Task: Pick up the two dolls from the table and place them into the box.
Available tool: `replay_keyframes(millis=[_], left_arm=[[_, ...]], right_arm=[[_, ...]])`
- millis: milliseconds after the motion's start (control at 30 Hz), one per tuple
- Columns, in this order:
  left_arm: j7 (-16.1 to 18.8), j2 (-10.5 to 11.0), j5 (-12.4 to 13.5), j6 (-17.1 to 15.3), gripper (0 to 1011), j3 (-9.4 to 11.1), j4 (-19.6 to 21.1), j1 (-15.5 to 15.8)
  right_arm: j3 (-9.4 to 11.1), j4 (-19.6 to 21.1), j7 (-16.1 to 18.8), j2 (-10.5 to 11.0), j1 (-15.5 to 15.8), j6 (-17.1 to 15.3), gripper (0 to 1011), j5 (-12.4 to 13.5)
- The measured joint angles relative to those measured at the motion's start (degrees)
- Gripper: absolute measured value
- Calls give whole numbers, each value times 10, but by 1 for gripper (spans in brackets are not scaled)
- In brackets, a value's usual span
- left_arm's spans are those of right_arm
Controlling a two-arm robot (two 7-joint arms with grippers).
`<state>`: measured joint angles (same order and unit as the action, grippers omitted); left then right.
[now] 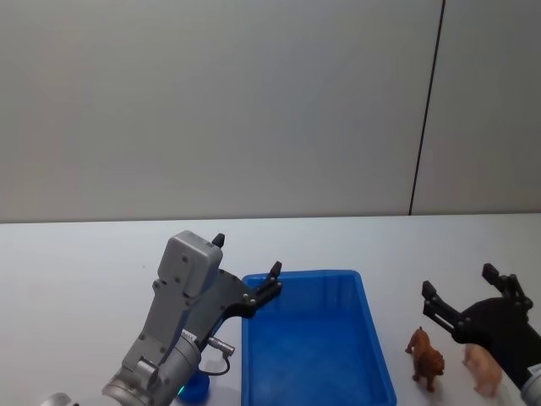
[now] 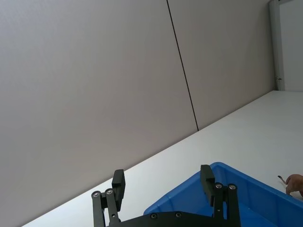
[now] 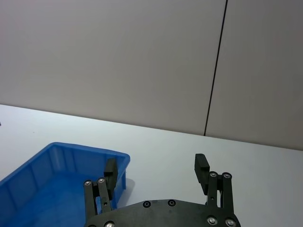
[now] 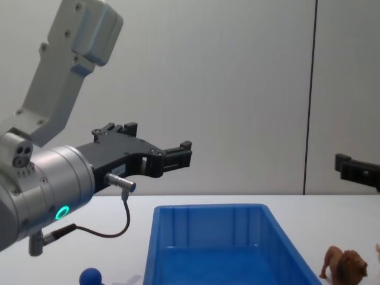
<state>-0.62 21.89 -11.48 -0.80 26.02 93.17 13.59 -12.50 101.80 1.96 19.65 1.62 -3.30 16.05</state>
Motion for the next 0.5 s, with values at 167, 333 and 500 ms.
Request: replay_keyframes(millis=[167,333,500], left_arm=[[0,0,0,0,1001,0,0,0],[0,0,0,0,1001,0,0,0],[0,0,0,0,1001,0,0,0]], right_arm=[[4,2,-17,1,3,-12,1001,-3],[7,2,-32,1,5,-26,1001,-5],[9,-4,-46,1,6,-42,1001,-10]])
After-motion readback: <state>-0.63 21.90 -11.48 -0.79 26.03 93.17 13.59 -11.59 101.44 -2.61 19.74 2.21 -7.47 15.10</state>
